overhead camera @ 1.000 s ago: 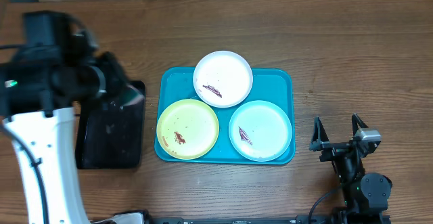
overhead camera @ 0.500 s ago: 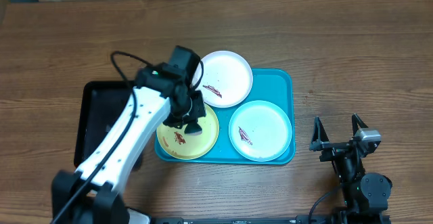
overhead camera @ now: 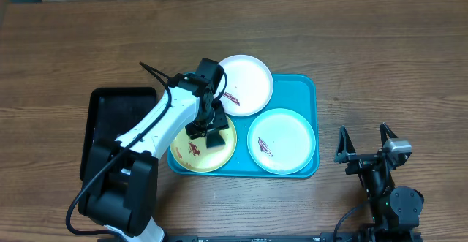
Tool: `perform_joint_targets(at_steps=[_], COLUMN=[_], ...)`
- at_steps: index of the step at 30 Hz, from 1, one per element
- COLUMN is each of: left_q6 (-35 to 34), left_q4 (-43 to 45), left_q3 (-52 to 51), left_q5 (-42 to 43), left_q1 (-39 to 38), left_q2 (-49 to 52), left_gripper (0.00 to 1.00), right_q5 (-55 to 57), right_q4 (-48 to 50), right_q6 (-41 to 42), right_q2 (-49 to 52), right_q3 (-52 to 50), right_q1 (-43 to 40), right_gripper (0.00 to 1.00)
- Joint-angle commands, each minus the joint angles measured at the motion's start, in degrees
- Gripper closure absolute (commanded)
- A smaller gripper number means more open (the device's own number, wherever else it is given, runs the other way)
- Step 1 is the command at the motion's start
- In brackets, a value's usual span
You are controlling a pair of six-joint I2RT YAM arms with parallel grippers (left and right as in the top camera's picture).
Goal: Clean dirty plates on tray and stack at the side
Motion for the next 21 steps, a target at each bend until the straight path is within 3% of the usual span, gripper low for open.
perform_joint_targets(at_steps=[1, 8, 9, 12, 13, 15, 17, 18, 19, 21], left_q6=[2.0, 4.8, 5.3, 6.8, 7.5, 9.2, 9.2, 9.2, 9.2, 9.1], left_q4=[-1.2, -14.4, -16.6, -21.3, -22.1, -22.4, -22.6, -22.9, -23.4, -24.5], left_q3=[0.3, 11.5, 13.9, 19.3, 20.6, 22.1, 22.1, 22.1, 22.1, 22.1], left_q5=[0.4, 0.4, 0.4, 0.4, 0.4, 0.0, -2.2, -3.8, -5.5, -7.3], left_q1=[1.5, 6.6, 7.2, 8.0, 8.0, 8.0, 8.0, 8.1, 8.1, 8.5], left_q2=[0.3, -3.3, -4.2, -7.8, -9.4, -13.5, -18.0, -19.8, -21.7, -24.3], left_gripper=[0.09, 0.09, 0.12, 0.31, 0.32, 0.28, 0.18, 0.12, 0.00, 0.00], right_q5=[0.4, 0.4, 0.4, 0.4, 0.4, 0.4, 0.4, 0.4, 0.4, 0.4], right_q4=[0.3, 0.3, 0.3, 0.3, 0.3, 0.3, 0.3, 0.3, 0.3, 0.3], right_q6=[-0.2, -0.2, -0.2, -0.2, -0.2, -0.2, -0.2, -0.2, -0.2, -0.2], right_q2=[-0.5, -0.5, -0.5, -0.5, -0.5, -0.5, -0.5, -0.5, -0.5, -0.5], right_q3=[-0.6, -0.6, -0.6, -0.6, -0.6, -0.6, -0.6, -0.6, -0.6, -0.6], right_q1=[-0.3, -0.3, -0.3, -0.3, -0.3, -0.3, -0.3, -0.3, -0.3, -0.3], right_gripper=[0.00, 0.00, 0.00, 0.00, 0.00, 0.00, 0.00, 0.00, 0.00, 0.00])
